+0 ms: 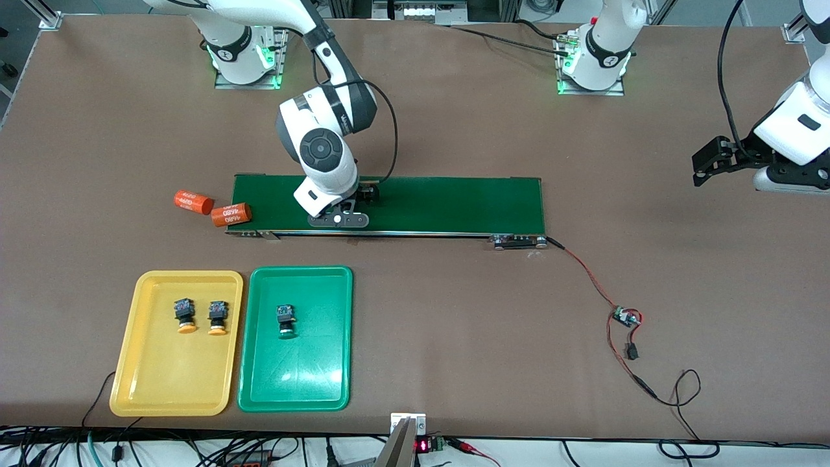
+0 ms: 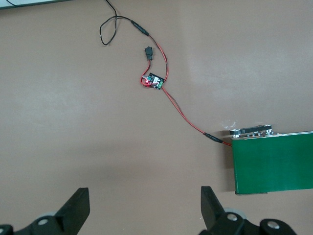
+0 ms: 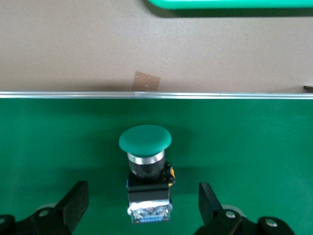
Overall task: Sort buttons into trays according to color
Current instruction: 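Return the right gripper to the belt and grasp the second green button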
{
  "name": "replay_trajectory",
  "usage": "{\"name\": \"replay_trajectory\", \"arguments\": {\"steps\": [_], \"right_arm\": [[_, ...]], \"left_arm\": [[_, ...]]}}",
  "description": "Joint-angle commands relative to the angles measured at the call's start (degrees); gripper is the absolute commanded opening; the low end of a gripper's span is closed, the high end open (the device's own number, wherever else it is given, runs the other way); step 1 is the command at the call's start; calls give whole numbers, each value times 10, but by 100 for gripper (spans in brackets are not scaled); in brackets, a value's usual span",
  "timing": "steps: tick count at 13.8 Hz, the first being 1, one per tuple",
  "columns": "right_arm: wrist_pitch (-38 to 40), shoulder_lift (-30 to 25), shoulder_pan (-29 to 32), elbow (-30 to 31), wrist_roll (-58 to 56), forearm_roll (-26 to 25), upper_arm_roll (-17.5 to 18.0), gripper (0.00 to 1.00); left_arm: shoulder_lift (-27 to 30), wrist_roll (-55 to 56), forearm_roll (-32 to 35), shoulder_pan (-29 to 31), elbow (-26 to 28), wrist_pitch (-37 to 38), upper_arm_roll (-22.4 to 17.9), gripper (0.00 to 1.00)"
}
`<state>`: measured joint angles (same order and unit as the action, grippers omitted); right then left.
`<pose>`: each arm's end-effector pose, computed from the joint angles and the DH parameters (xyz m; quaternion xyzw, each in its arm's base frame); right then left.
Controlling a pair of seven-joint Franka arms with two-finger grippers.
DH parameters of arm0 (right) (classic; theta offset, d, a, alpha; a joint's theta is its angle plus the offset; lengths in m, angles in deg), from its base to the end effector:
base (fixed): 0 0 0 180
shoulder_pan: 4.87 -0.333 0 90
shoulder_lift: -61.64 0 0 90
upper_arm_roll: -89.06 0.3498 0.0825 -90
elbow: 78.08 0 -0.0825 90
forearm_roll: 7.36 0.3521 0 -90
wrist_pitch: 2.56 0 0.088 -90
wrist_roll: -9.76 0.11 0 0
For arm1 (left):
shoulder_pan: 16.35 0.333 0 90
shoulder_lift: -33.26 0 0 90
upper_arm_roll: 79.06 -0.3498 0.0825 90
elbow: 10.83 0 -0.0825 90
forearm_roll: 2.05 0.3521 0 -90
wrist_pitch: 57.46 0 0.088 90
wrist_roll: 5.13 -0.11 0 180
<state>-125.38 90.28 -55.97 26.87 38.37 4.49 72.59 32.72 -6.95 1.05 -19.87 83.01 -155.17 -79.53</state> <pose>0.4942 0.3729 0.3034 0.9967 0.0003 -0.0751 0.0314 0.5369 -0.0234 0.6328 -0.9982 0.0453 -0.0293 0.0266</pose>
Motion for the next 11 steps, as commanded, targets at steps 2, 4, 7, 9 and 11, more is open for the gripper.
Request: {"name": "replay_trajectory", "arguments": {"steps": [2, 4, 7, 9, 11], "right_arm": [[-7, 6, 0, 17, -3, -3, 0, 100], [0, 5, 4, 18, 0, -1, 0, 53], [3, 5, 6, 15, 6, 0, 0, 31], [3, 1, 8, 7, 3, 1, -2, 27], [3, -1, 16, -22, 0, 2, -5, 27]], "left_arm": [[-9, -7, -9, 3, -18, 4, 0, 100], [-9, -6, -9, 3, -18, 4, 0, 100], [-9, -4, -9, 3, -18, 4, 0, 100], [-9, -4, -9, 3, -18, 4, 0, 100], [-9, -4, -9, 3, -18, 4, 0, 100]]}}
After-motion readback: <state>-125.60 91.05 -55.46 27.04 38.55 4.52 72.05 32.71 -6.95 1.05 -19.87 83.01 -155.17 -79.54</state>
